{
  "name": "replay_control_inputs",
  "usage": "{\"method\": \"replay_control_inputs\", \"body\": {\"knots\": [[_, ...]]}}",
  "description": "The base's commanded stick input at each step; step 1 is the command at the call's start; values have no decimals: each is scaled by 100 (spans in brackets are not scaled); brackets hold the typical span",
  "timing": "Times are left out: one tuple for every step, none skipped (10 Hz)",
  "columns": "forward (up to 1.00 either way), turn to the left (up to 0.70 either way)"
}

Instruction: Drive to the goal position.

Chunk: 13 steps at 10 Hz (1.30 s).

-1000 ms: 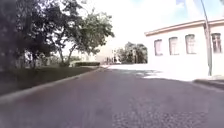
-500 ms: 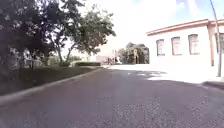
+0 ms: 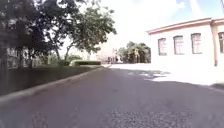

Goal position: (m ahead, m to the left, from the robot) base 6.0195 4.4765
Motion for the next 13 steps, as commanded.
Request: {"method": "replay_control_inputs", "body": {"knots": [[85, 0], [85, 0], [85, 0], [85, 0], [85, 0], [85, 0], [85, 0], [85, 0], [85, 0], [85, 0], [85, 0], [85, 0], [85, -3]]}}
